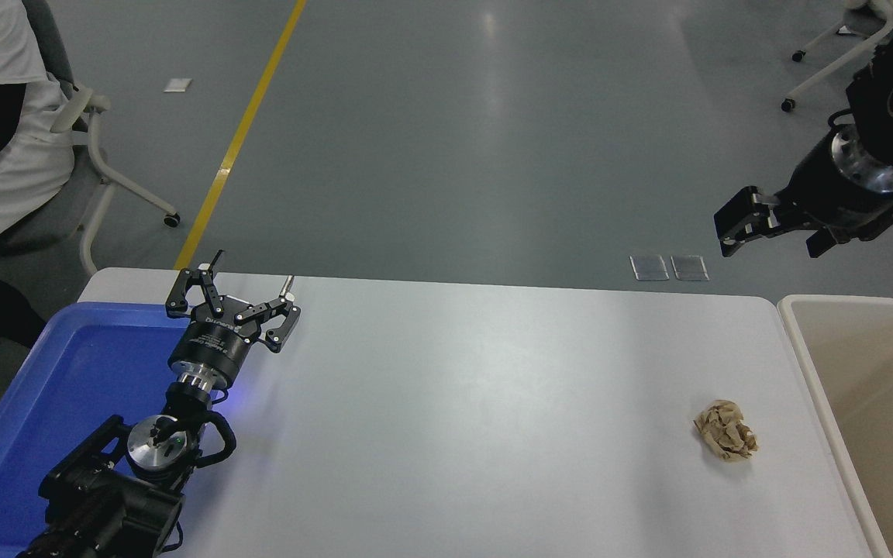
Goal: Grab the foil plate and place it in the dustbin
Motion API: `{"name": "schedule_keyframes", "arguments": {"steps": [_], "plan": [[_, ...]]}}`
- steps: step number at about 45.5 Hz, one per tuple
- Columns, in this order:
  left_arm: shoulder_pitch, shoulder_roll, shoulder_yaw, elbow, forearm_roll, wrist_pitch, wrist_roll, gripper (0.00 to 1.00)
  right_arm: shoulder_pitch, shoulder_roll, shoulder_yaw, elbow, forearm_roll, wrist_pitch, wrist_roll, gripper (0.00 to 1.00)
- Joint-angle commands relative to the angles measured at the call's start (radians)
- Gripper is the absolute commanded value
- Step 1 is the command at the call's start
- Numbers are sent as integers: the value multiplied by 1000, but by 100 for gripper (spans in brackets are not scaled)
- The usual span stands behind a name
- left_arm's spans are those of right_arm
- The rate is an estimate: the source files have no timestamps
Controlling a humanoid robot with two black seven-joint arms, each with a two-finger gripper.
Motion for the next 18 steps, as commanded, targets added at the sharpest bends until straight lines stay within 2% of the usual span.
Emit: {"name": "schedule_keyframes", "arguments": {"steps": [1,18], "plan": [[0,0,0,0,0,0,0,99,7,-26,-8,78,15,13,0,100],[0,0,0,0,0,0,0,99,5,-78,8,110,29,13,-2,100]]}}
